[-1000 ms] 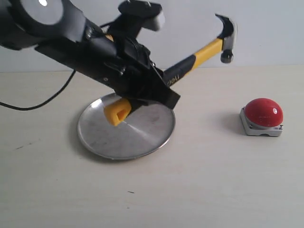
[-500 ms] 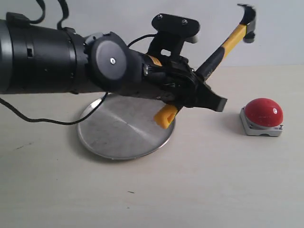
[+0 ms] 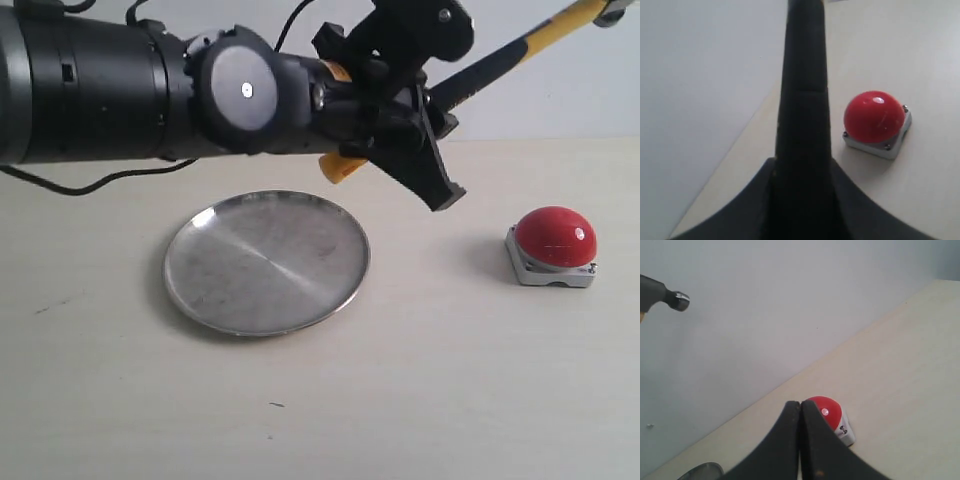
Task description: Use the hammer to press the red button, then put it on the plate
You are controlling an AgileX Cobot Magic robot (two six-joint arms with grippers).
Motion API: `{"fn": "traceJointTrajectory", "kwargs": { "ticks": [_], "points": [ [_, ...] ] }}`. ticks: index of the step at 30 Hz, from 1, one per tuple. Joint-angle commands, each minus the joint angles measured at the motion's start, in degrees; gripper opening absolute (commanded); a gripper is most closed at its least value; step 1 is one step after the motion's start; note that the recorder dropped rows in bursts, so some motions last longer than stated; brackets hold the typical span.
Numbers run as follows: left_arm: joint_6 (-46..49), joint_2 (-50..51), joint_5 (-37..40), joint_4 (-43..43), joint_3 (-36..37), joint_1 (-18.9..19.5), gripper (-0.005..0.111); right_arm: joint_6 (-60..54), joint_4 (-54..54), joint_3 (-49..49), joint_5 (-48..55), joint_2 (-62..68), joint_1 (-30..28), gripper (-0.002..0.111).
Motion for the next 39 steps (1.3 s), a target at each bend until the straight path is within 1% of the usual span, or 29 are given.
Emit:
{"fn": "traceJointTrajectory", "kwargs": {
  "ticks": [1, 2, 3, 4, 6, 7, 8, 9, 10, 11, 12, 14, 15, 16, 17, 19, 20, 21, 24, 25, 26, 29, 31, 34, 35, 36, 39],
  "points": [
    [-3.45, 1.43, 3.72, -3.63, -7.83, 1.37, 0.000, -0.02, -0.55, 0.30, 0.36, -0.24, 0.16, 0.000],
    [-4.56, 1.87, 5.67, -3.63, -8.98, 1.46, 0.000, -0.02, -0.55, 0.30, 0.36, -0.24, 0.16, 0.000],
    [-9.96, 2.62, 10.04, -3.45, -11.08, 2.44, 0.000, -0.02, -0.55, 0.30, 0.36, -0.24, 0.16, 0.000],
    [-13.38, 2.91, 13.33, -3.09, -12.33, 3.15, 0.000, -0.02, -0.55, 0.30, 0.36, -0.24, 0.16, 0.000],
    [-22.21, 3.28, 30.09, 2.71, -17.31, 6.28, 0.000, -0.02, -0.55, 0.30, 0.36, -0.24, 0.16, 0.000],
    [-25.04, 3.28, 36.79, 5.91, -18.97, 7.56, 0.000, -0.02, -0.55, 0.30, 0.36, -0.24, 0.16, 0.000],
    [-30.33, 3.28, 45.22, 10.90, -22.07, 9.32, 0.000, -0.02, -0.55, 0.30, 0.36, -0.24, 0.16, 0.000],
    [-33.92, 3.36, 50.62, 14.12, -24.03, 10.04, 0.000, -0.02, -0.55, 0.30, 0.36, -0.24, 0.16, 0.000],
    [-40.73, 3.36, 54.61, 23.03, -26.18, 10.49, 0.000, -0.02, -0.55, 0.30, 0.36, -0.24, 0.16, 0.000],
    [-48.49, 3.36, 55.52, 31.78, -27.39, 10.20, 0.000, -0.02, -0.55, 0.30, 0.36, -0.24, 0.16, 0.000],
    [-60.57, 3.36, 56.32, 46.21, -27.86, 8.96, 0.000, -0.02, -0.55, 0.30, 0.36, -0.24, 0.16, 0.000],
    [-72.65, 3.49, 57.87, 62.30, -27.86, 6.83, 0.000, -0.02, -0.55, 0.30, 0.36, -0.24, 0.16, 0.000],
    [-76.09, 3.49, 58.14, 66.87, -27.86, 5.80, 0.000, -0.02, -0.55, 0.30, 0.36, -0.24, 0.16, 0.000],
    [-78.48, 3.49, 57.33, 68.54, -27.72, 5.06, 0.000, -0.02, -0.55, 0.30, 0.36, -0.24, 0.16, 0.000],
    [-80.44, 3.49, 55.40, 68.19, -27.30, 3.91, 0.000, -0.02, -0.55, 0.30, 0.36, -0.24, 0.16, 0.000],
    [-80.74, 3.49, 50.71, 65.29, -26.45, 2.12, 0.000, -0.02, -0.55, 0.30, 0.36, -0.24, 0.16, 0.000],
    [-81.15, 3.49, 47.14, 63.57, -25.62, 0.56, 0.000, -0.02, -0.55, 0.30, 0.36, -0.24, 0.16, 0.000],
    [-82.21, 3.49, 44.79, 63.34, -24.55, -0.55, 0.000, -0.02, -0.55, 0.30, 0.36, -0.24, 0.16, 0.000],
    [-89.52, 4.10, 36.67, 64.75, -21.06, -4.26, 0.000, -0.02, -0.55, 0.30, 0.36, -0.24, 0.16, 0.000],
    [-91.56, 4.20, 34.39, 65.15, -19.94, -4.96, 0.000, -0.02, -0.55, 0.30, 0.36, -0.24, 0.16, 0.000],
    [-94.42, 4.80, 30.47, 65.24, -18.23, -5.65, 0.000, -0.02, -0.55, 0.30, 0.36, -0.24, 0.16, 0.000],
    [-101.13, 6.08, 22.46, 65.41, -14.82, -6.37, 0.000, -0.02, -0.55, 0.30, 0.36, -0.24, 0.16, 0.000],
    [-103.79, 7.63, 19.65, 65.81, -13.53, -6.95, 0.000, -0.02, -0.55, 0.30, 0.36, -0.24, 0.16, 0.000],
    [-106.37, 9.10, 18.23, 67.43, -12.21, -7.99, 0.000, -0.02, -0.55, 0.30, 0.36, -0.24, 0.16, 0.000],
    [-108.03, 9.32, 17.55, 69.02, -11.59, -8.56, 0.000, -0.02, -0.55, 0.30, 0.36, -0.24, 0.16, 0.000],
    [-112.72, 9.32, 15.69, 73.94, -10.38, -9.65, 0.000, -0.02, -0.55, 0.30, 0.36, -0.24, 0.16, 0.000],
    [-118.68, 9.32, 14.98, 79.32, -9.30, -11.57, 0.000, -0.02, -0.55, 0.30, 0.36, -0.24, 0.16, 0.000]
  ]
}}
